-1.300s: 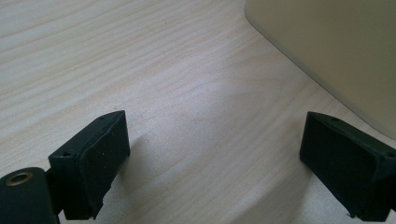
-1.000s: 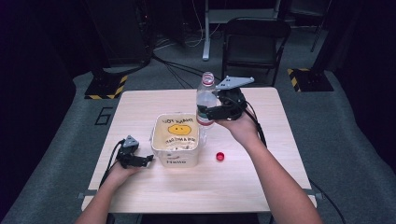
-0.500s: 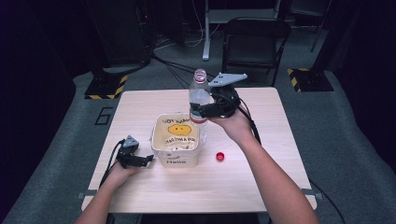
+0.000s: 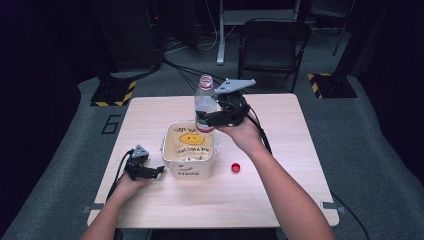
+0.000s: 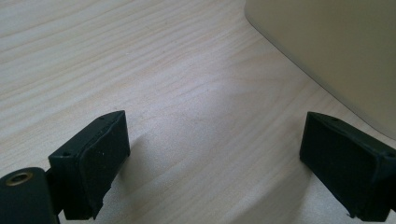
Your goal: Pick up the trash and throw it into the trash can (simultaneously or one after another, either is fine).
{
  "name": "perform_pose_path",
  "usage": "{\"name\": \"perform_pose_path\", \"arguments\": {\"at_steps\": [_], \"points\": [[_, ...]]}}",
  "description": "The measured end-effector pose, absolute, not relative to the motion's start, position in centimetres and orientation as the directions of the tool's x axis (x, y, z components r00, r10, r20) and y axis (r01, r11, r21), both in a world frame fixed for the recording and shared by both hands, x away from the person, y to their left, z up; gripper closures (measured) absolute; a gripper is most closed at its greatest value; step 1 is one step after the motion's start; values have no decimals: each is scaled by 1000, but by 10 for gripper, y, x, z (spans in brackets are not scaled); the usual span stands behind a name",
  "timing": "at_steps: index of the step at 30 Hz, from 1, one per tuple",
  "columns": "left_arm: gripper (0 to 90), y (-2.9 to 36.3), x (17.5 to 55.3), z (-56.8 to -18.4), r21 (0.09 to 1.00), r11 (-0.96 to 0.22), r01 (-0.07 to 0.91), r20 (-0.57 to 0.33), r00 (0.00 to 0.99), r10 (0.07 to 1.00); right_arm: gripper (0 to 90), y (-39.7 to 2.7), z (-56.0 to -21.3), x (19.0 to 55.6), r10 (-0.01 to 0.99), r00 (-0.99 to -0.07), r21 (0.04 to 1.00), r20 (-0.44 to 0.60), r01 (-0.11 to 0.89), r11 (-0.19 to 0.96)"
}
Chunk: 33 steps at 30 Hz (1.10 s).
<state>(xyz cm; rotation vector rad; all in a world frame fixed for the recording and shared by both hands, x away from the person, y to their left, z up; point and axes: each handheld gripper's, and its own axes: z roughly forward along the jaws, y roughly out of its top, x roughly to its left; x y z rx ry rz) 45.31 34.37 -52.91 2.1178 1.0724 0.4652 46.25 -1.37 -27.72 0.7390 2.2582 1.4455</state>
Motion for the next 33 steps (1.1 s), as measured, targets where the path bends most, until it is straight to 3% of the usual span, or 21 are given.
{"name": "perform_pose_path", "arguments": {"at_steps": [33], "points": [[82,344,453,-529,728,-403,554,-3,591,807,257,19,-301,469,571,-821,903,-27,225,366]]}}
